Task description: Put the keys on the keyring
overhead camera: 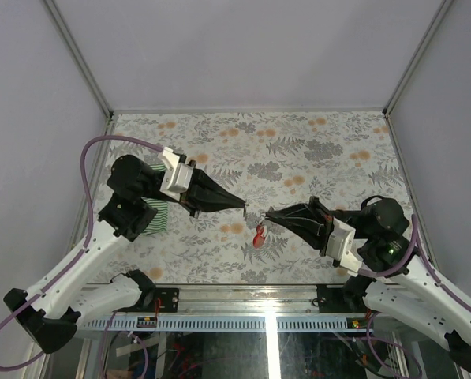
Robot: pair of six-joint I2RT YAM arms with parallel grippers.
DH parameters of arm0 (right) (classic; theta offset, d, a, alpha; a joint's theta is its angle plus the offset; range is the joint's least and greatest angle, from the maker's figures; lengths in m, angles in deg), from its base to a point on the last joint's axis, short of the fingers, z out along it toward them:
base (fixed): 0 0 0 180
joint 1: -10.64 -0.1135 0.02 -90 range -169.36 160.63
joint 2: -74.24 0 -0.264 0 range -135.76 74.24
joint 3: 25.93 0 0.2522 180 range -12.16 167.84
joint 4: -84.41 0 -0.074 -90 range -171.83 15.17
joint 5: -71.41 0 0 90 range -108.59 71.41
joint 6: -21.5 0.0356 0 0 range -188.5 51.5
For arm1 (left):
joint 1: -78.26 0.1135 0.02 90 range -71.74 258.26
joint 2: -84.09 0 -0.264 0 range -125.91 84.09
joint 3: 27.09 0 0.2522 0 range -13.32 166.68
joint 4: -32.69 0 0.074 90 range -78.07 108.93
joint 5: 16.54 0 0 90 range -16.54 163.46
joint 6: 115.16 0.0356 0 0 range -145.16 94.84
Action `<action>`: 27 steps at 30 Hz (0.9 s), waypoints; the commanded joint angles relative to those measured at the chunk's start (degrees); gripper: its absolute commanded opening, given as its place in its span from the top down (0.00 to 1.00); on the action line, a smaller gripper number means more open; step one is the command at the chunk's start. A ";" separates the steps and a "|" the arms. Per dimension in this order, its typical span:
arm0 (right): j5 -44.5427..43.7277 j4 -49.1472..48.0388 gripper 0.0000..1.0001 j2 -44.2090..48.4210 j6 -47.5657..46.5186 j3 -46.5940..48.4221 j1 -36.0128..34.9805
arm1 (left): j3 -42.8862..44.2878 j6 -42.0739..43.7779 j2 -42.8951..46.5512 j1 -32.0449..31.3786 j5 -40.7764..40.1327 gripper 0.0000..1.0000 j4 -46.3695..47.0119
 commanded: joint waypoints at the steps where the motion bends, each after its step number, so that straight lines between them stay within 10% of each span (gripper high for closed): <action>1: 1.47 1.12 1.00 -0.97 -3.87 5.33 -0.33 | 3.43 1.74 -0.30 -0.32 1.27 1.00 0.37; 10: 0.17 -0.48 1.00 -2.71 4.84 7.39 -0.73 | 5.85 5.74 -1.87 -0.71 2.37 1.00 -3.10; 17: -3.97 -0.99 1.00 -7.03 30.91 14.17 -0.74 | 6.47 7.16 -2.27 -0.87 2.22 1.00 -3.20; 27: -6.43 -24.12 1.00 -9.88 56.80 8.96 -0.69 | 2.60 4.64 -1.01 -1.28 0.10 1.00 8.35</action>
